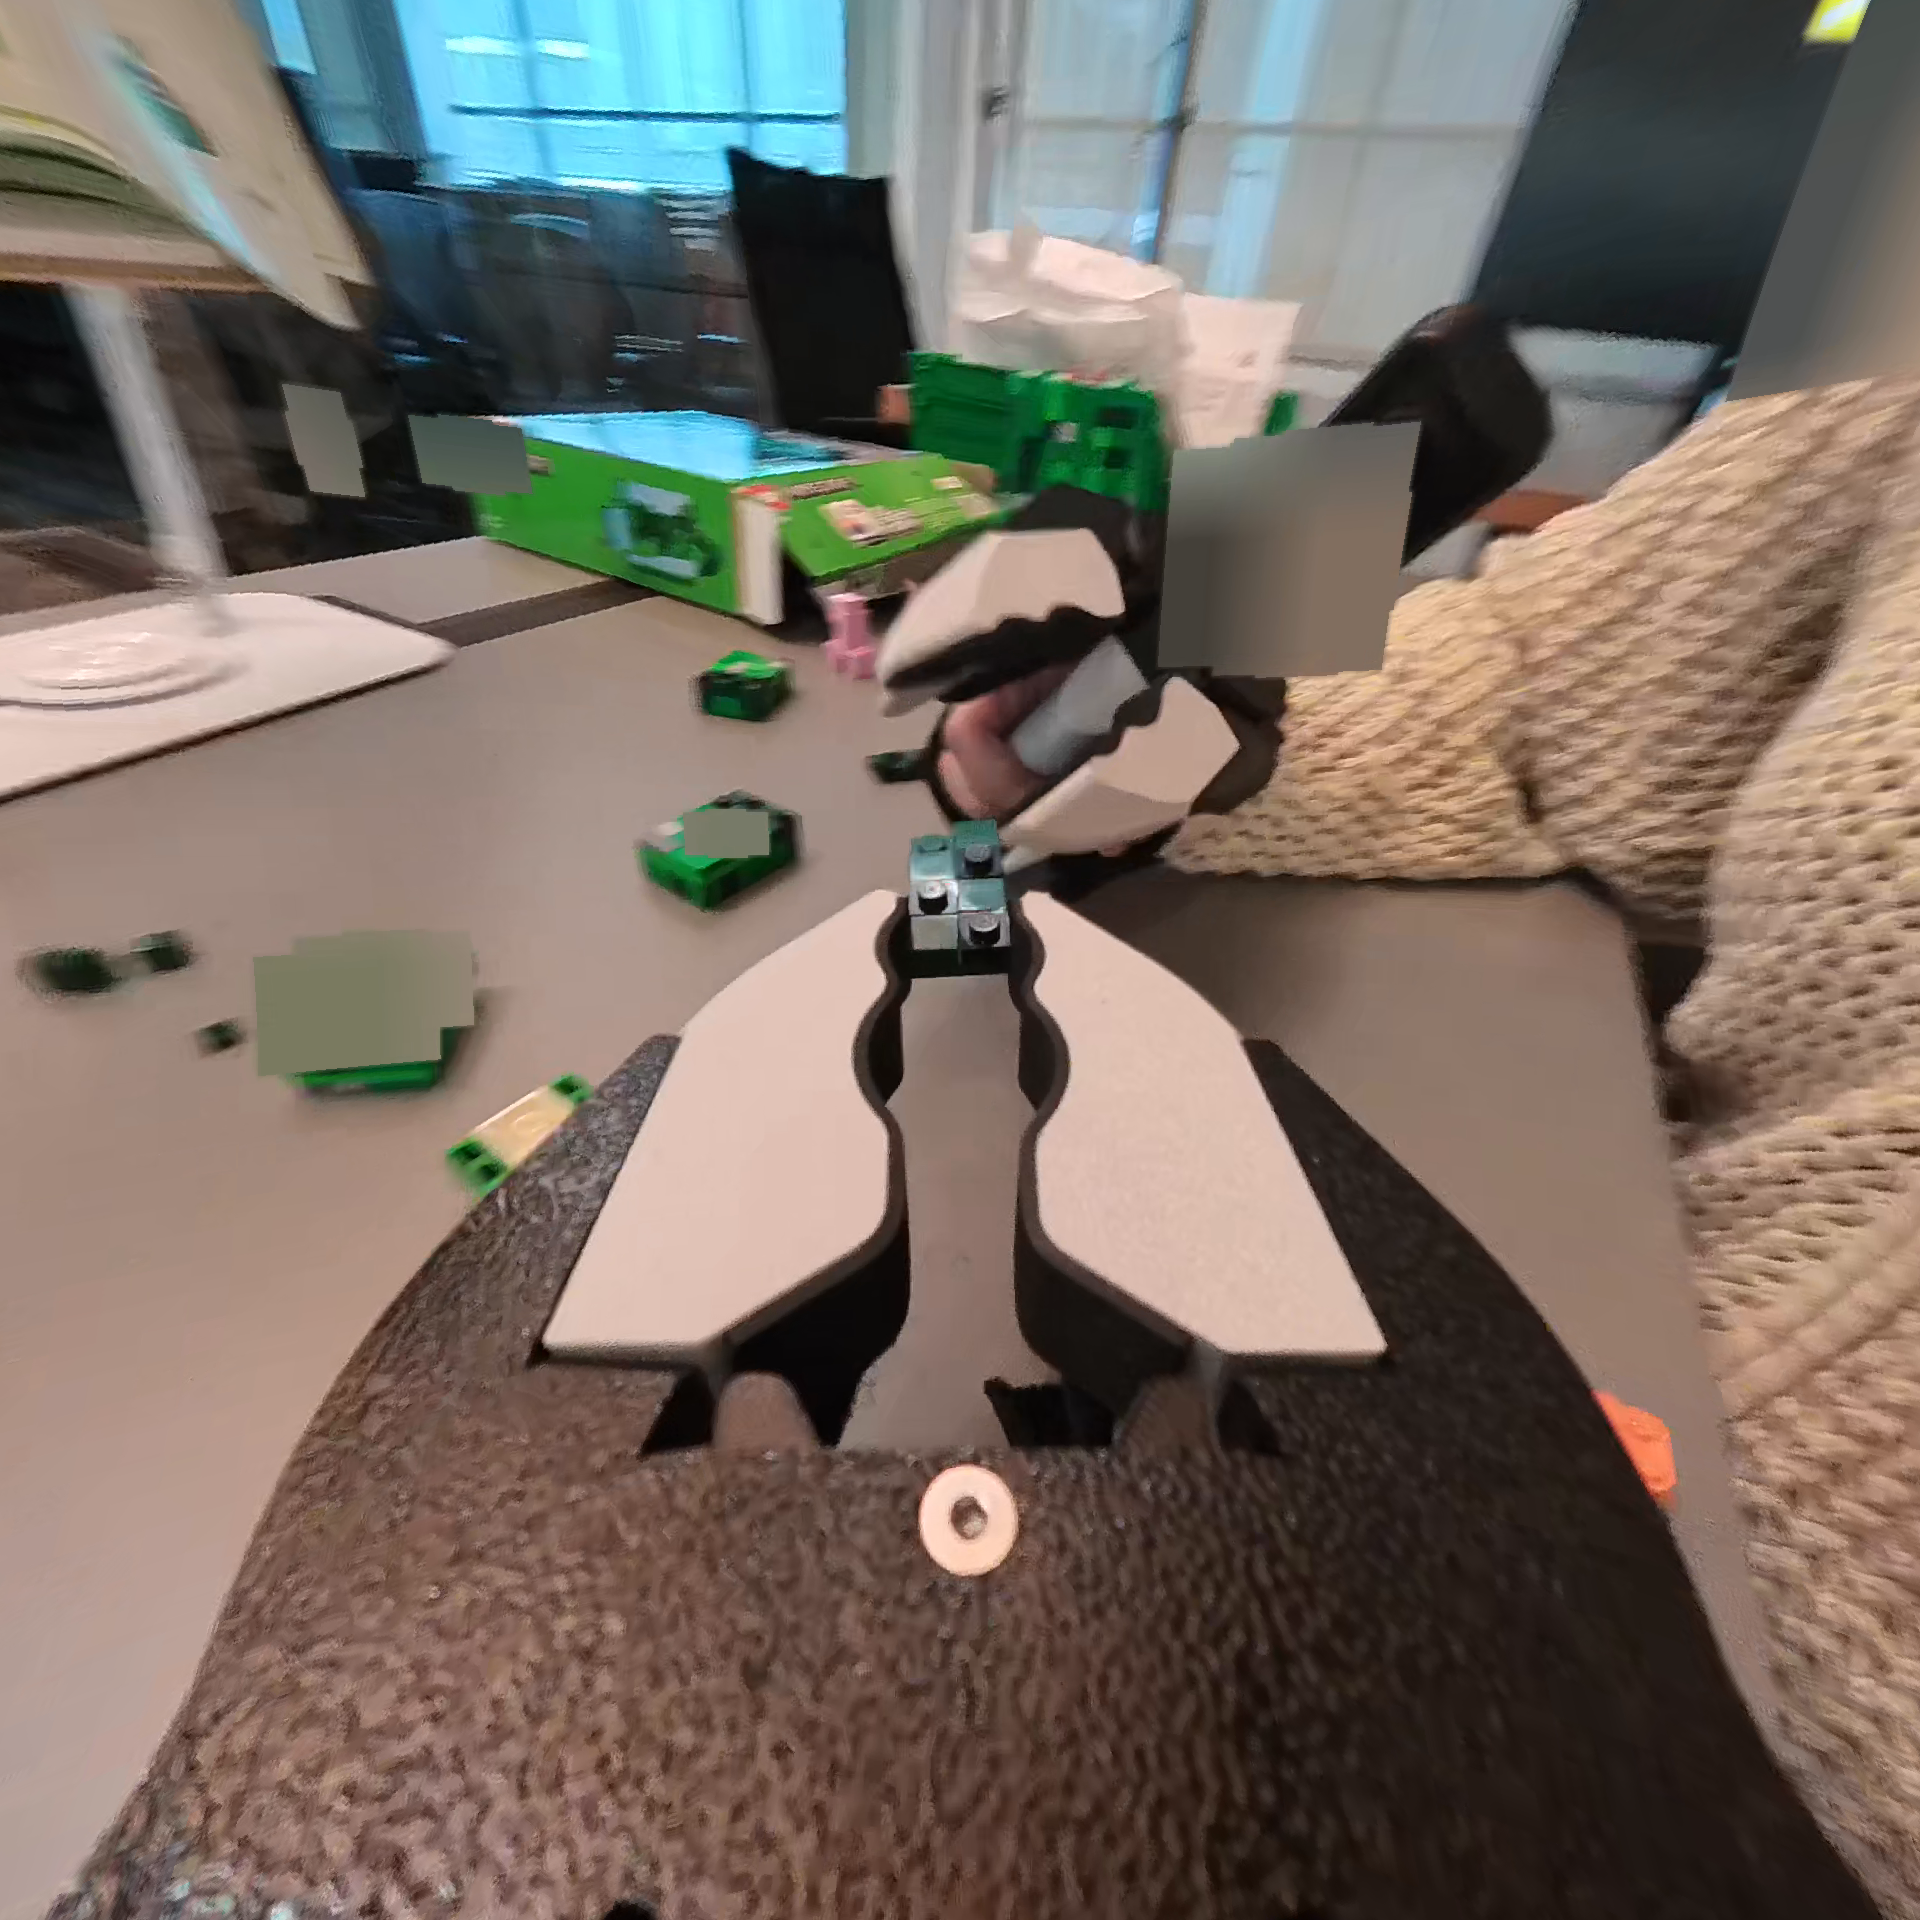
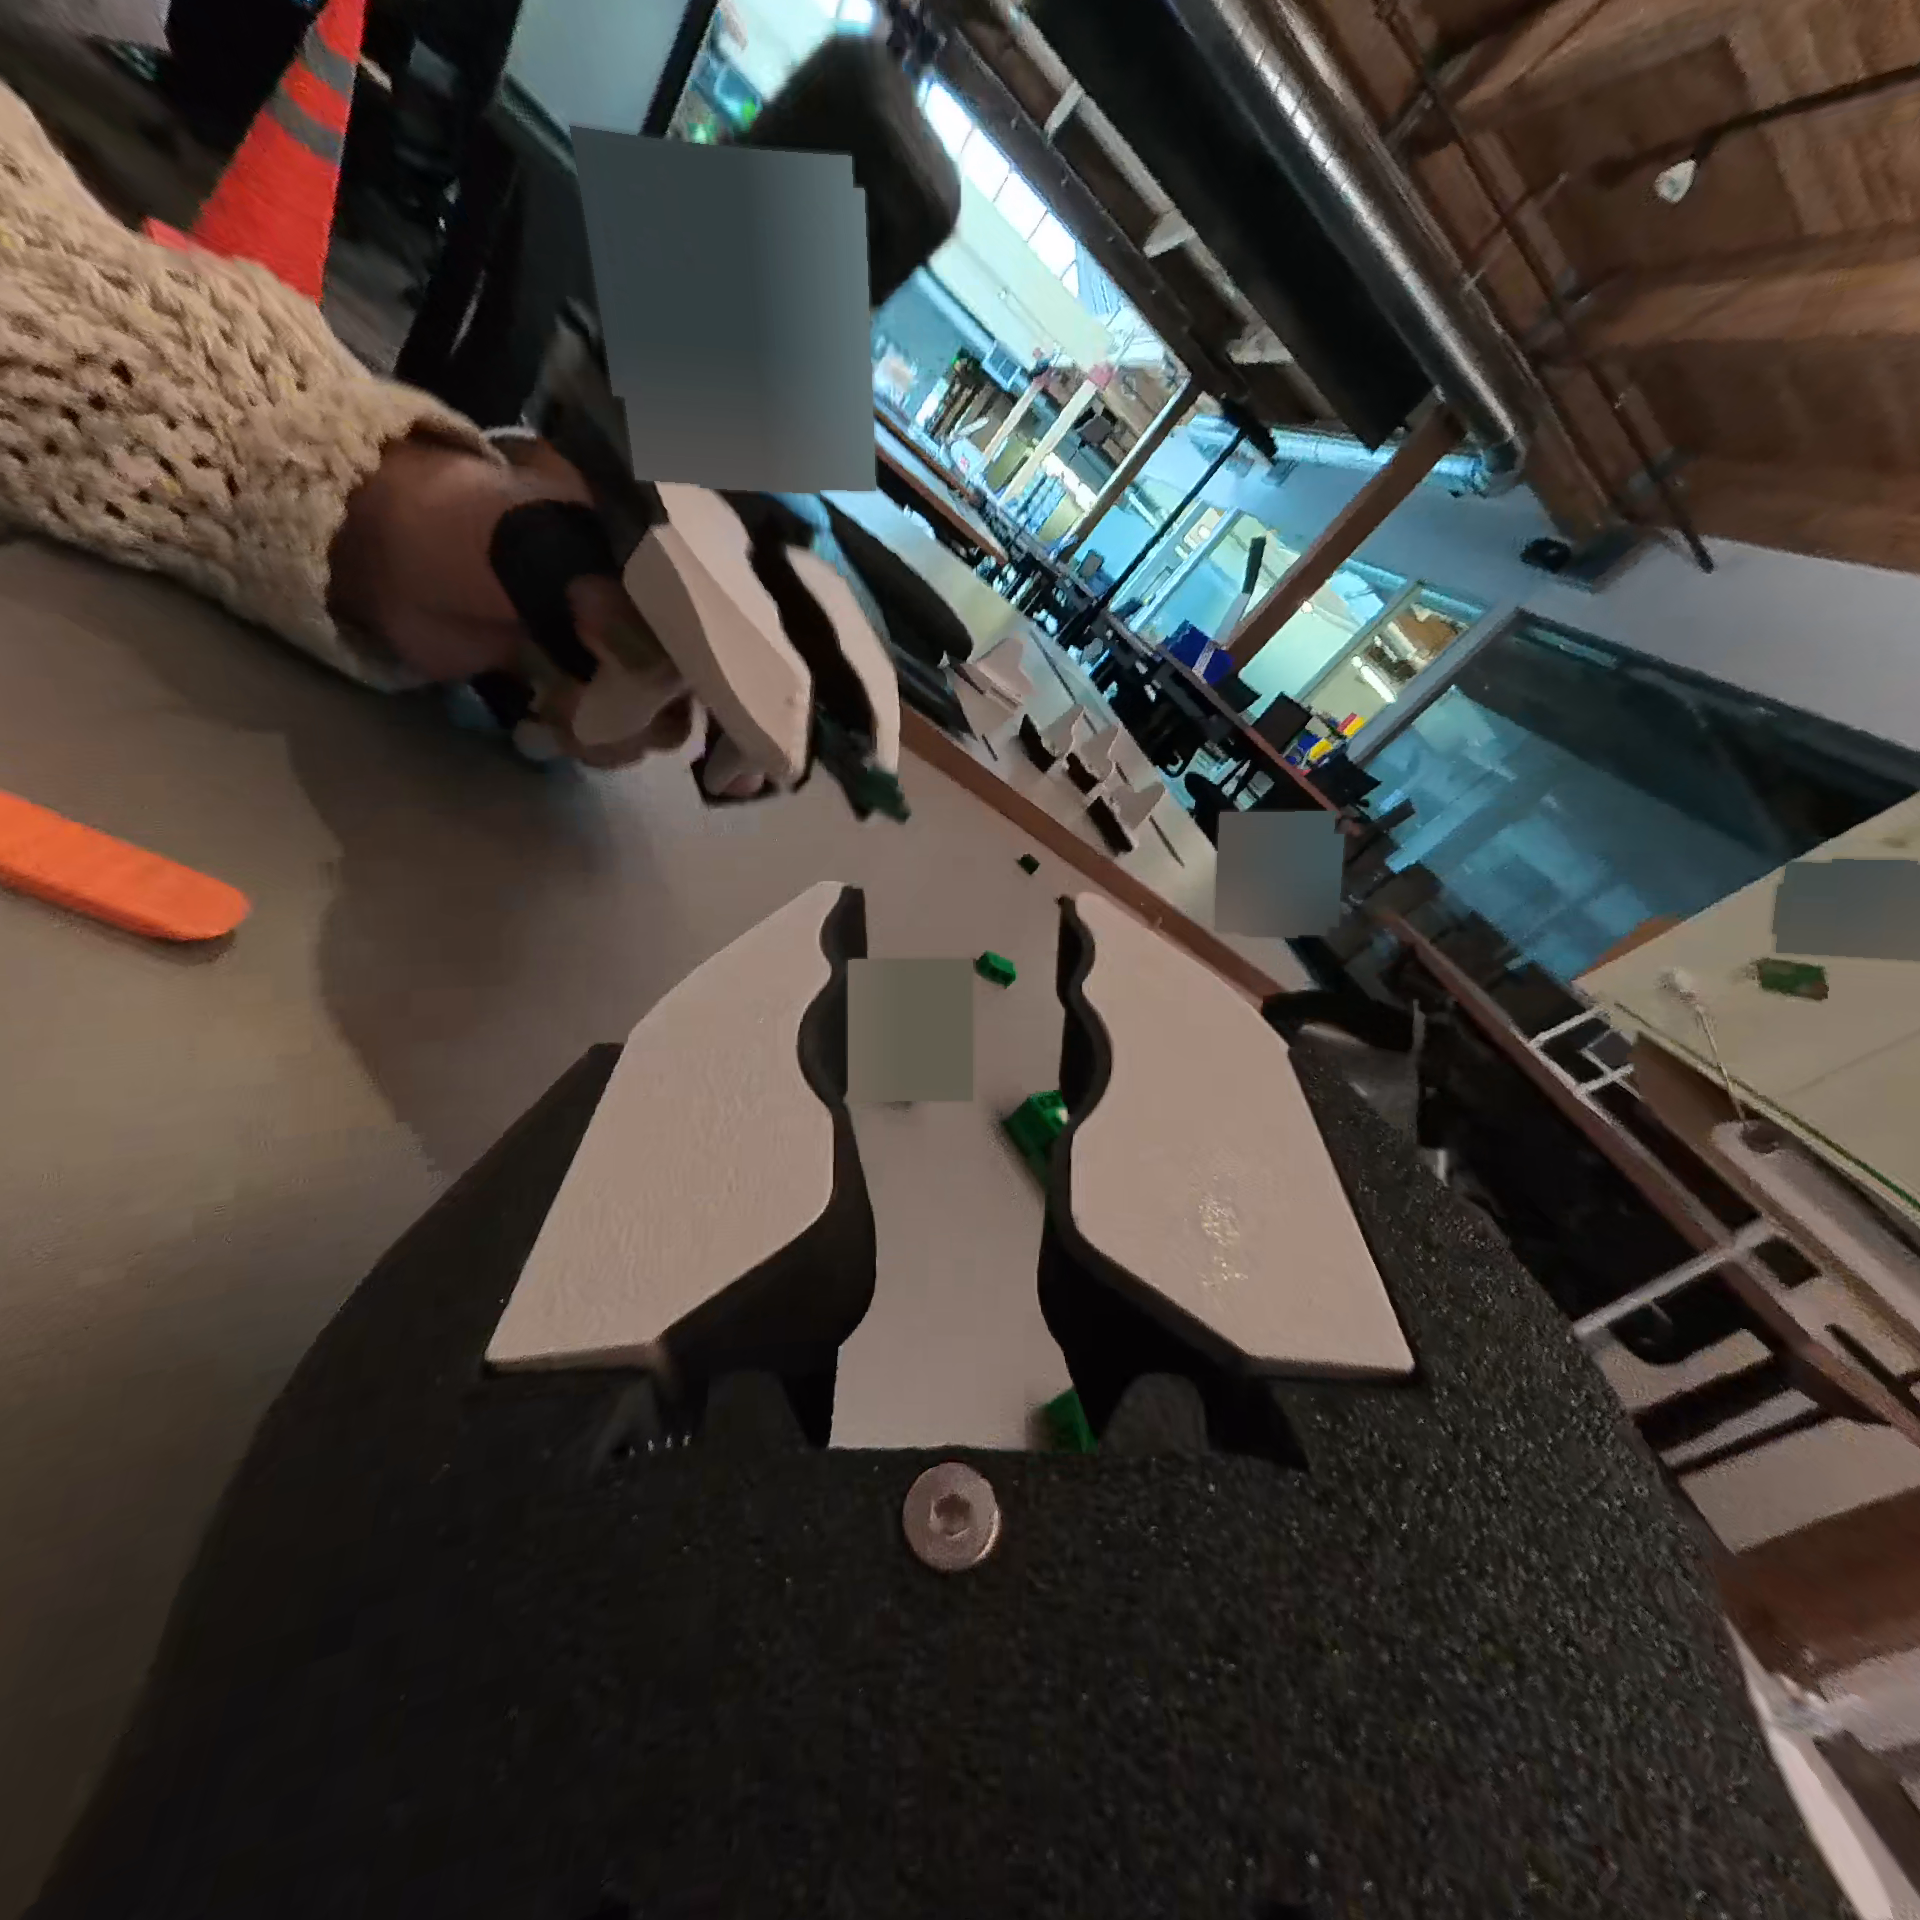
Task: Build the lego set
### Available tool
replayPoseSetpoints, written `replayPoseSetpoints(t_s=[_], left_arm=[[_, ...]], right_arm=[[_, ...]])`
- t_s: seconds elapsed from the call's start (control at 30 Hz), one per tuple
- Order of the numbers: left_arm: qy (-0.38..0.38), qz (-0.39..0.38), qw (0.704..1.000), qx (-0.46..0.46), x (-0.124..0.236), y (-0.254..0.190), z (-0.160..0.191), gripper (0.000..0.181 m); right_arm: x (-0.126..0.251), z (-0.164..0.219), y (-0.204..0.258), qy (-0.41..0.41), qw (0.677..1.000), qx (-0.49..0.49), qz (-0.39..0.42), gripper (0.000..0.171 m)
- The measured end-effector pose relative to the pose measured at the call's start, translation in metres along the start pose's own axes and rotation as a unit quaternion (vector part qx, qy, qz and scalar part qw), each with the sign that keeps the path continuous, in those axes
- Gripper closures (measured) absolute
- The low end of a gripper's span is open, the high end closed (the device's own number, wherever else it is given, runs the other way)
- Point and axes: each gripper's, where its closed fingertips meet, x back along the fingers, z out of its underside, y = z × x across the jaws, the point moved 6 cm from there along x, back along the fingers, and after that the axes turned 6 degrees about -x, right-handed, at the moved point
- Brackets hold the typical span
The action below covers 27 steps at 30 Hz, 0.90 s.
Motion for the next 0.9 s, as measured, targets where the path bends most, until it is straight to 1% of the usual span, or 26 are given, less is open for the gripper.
replayPoseSetpoints(t_s=[0.1, 0.23, 0.37, 0.43, 0.47, 0.53, 0.63, 0.73, 0.77, 0.8, 0.87, 0.9], left_arm=[[0.001, -0.069, 0.997, -0.038, 0.015, 0.008, -0.007, 0.165], [0.045, -0.152, 0.983, -0.092, 0.032, 0.047, -0.020, 0.164], [0.046, -0.158, 0.983, -0.081, 0.040, 0.081, -0.040, 0.165], [0.048, -0.194, 0.974, -0.107, 0.045, 0.101, -0.042, 0.165], [0.048, -0.211, 0.970, -0.114, 0.047, 0.113, -0.041, 0.164], [0.046, -0.253, 0.959, -0.117, 0.056, 0.140, -0.031, 0.164], [0.054, -0.336, 0.934, -0.108, 0.085, 0.181, -0.009, 0.164], [0.060, -0.418, 0.898, -0.127, 0.126, 0.206, -0.004, 0.164], [0.051, -0.440, 0.887, -0.131, 0.139, 0.210, -0.003, 0.164], [0.035, -0.452, 0.882, -0.129, 0.148, 0.213, -0.001, 0.164], [0.013, -0.463, 0.879, -0.113, 0.160, 0.219, 0.006, 0.165], [0.008, -0.468, 0.878, -0.101, 0.163, 0.222, 0.009, 0.165]], right_arm=[[-0.002, 0.002, 0.000, 0.010, 1.000, 0.001, 0.004, 0.137], [-0.003, 0.005, -0.001, 0.021, 1.000, 0.000, 0.006, 0.139], [-0.004, 0.011, -0.004, 0.045, 0.999, 0.006, 0.018, 0.141], [-0.005, 0.013, -0.005, 0.055, 0.998, 0.003, 0.023, 0.143], [-0.006, 0.014, -0.005, 0.063, 0.998, 0.004, 0.025, 0.145], [-0.007, 0.017, -0.004, 0.082, 0.996, 0.007, 0.025, 0.157], [-0.010, 0.020, -0.002, 0.105, 0.994, 0.022, 0.031, 0.158], [-0.013, 0.024, -0.005, 0.126, 0.990, 0.030, 0.054, 0.158], [-0.015, 0.024, -0.009, 0.128, 0.990, 0.019, 0.063, 0.159], [-0.020, 0.022, -0.012, 0.125, 0.990, -0.009, 0.065, 0.160], [-0.044, 0.013, -0.019, 0.115, 0.989, -0.084, 0.035, 0.160], [-0.062, 0.008, -0.026, 0.123, 0.987, -0.105, 0.021, 0.160]])
